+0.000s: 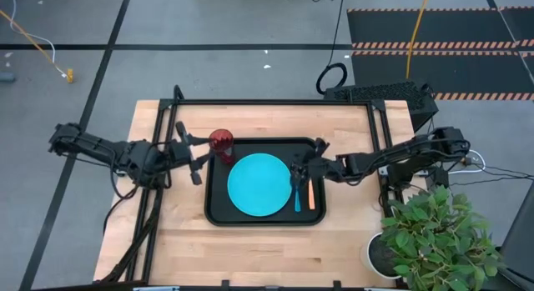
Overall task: Pick and place plate/cup/fork/spoon on tray
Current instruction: Adjust the blue dish
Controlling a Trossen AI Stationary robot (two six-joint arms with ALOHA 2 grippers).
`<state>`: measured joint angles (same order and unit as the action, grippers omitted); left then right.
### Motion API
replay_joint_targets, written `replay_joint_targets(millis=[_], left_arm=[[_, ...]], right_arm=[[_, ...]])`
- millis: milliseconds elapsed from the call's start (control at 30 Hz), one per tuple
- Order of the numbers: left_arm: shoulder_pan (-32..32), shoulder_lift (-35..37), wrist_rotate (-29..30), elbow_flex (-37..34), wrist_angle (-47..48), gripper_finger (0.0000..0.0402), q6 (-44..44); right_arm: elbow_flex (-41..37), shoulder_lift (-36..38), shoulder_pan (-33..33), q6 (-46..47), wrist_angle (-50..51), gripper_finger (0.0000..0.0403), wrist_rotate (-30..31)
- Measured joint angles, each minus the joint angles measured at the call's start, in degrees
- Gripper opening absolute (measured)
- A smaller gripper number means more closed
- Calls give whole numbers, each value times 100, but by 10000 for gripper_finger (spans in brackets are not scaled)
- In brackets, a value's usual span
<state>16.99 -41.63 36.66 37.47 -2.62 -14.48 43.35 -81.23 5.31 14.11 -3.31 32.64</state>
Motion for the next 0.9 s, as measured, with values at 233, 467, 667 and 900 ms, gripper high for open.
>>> replay_joint_targets(millis=[233, 467, 667, 900], left_arm=[[-274, 0, -4, 0, -266, 161, 180], [-451, 0, -15, 0, -277, 161, 525], [-597, -6, -9, 0, -134, 161, 873], [-764, -304, -8, 0, -162, 161, 923]], right_arm=[[-2, -2, -379, -396, 141, 102, -869], [-2, -19, -579, -1470, -411, 102, -893], [-2, -72, -1100, -1628, -284, 102, -1215], [-2, -516, -1623, -1684, -455, 102, -2085]])
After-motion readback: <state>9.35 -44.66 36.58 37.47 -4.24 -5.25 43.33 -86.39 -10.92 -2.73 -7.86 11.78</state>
